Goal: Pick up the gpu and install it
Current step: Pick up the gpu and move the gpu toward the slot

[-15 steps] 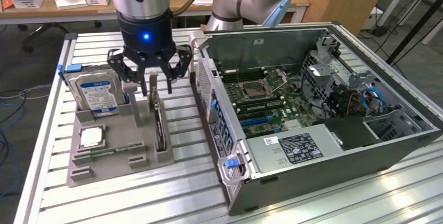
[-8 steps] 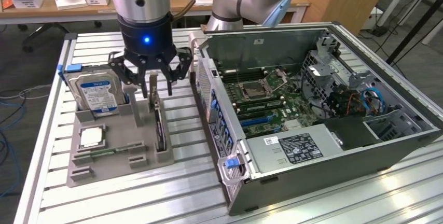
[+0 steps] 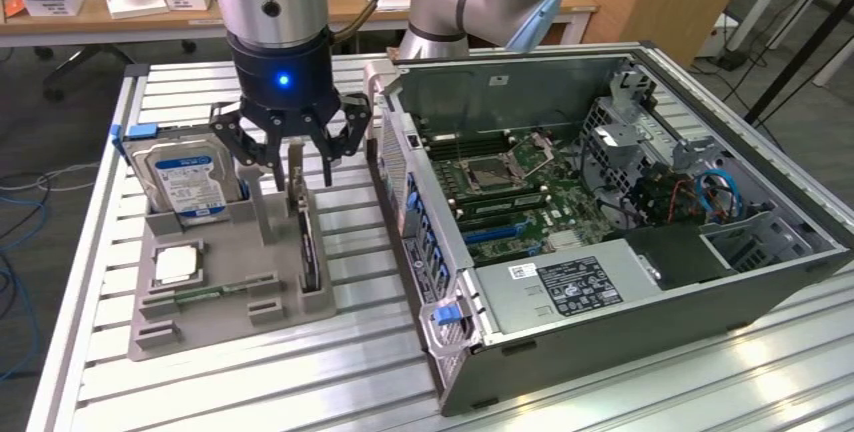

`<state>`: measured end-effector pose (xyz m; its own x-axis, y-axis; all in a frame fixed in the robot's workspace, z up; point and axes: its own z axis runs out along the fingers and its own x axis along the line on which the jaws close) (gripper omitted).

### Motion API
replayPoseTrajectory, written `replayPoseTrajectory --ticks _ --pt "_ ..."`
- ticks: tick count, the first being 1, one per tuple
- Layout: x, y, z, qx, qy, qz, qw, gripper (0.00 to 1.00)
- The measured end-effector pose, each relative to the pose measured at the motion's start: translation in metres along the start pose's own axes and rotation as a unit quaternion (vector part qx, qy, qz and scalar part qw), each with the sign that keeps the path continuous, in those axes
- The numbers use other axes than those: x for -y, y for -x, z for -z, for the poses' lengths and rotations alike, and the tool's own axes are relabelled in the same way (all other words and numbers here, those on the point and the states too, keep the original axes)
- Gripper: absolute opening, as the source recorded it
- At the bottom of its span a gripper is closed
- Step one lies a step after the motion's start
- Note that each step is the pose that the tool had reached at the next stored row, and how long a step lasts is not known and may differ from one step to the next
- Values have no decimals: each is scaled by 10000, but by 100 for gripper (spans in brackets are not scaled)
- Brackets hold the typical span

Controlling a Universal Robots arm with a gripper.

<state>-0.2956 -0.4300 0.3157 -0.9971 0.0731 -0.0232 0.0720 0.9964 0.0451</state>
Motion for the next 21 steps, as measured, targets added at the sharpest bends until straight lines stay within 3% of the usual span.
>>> replayPoseTrajectory --ticks 21 --pt "4 -2 -81 0 0 0 10000 53"
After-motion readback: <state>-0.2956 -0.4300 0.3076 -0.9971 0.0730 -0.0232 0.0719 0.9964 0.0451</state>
